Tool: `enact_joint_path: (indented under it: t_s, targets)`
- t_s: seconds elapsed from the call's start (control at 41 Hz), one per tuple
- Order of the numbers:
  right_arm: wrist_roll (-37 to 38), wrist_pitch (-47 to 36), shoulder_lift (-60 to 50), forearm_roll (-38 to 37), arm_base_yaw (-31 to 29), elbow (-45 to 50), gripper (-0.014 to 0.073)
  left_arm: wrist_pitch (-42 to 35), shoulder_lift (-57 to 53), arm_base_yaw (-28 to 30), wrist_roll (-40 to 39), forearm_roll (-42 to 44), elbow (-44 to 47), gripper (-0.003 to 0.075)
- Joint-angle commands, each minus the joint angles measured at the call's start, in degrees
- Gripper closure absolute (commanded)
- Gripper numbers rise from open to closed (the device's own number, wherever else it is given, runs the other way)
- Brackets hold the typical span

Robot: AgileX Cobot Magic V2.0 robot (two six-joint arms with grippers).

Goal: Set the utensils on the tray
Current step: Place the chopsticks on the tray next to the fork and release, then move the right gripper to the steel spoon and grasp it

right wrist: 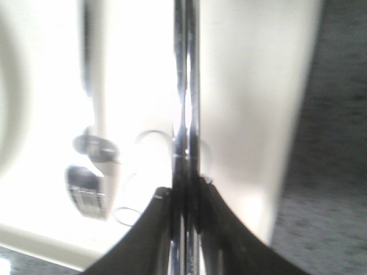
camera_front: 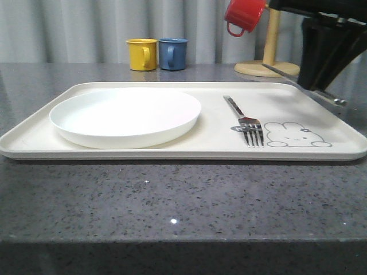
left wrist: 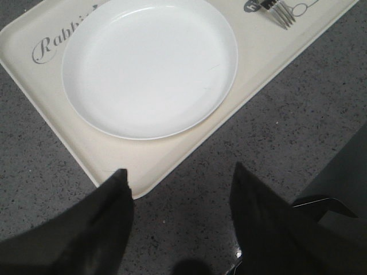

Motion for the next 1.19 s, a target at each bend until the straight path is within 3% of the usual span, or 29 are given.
enact_joint_path:
  t_s: [0.0,0.219,0.536,0.731,0.902,0.999,1.17]
  targets:
    - [3.39,-2.77,-0.54,1.39,1.45,-1.8,0.0556,-3.78,-0.25,-0.34,-0.56,-0.21,-1.54,0.0353]
    - [6.61,-5.63,2.9,1.73,2.39,-1.8,0.0541,-3.78,-0.25,-0.34,-0.56,-0.21,-1.54,0.0353]
    - [7.08,-5.28,3.71,1.61,2.39,-1.85,0.0324,-3.78,-0.25,-0.34,-0.56,-0.21,-1.54,0.0353]
    - [-0.48,-7.42,-0.57,-1.48,2.39,-1.85,0.0325,-3.78,-0.25,-0.34,-0.56,-0.21,-1.54,0.0353]
    - [-2.03,-3.06,-6.5,-10.66,1.61,-1.85,0.0325,-3.78,-0.25,-0.34,-0.56,-0.21,-1.54,0.0353]
    - [-2.03,-0.2,-8.85,-15.13,-1.13,-1.67,0.0325,-3.78,-0.25,-0.34,-0.56,-0.21,-1.54,0.0353]
    - [-3.74,1.33,-8.95,-15.55,-9.46,-1.67,0.0325,-3.78,-0.25,-0.34,-0.56,-0.21,-1.54,0.0353]
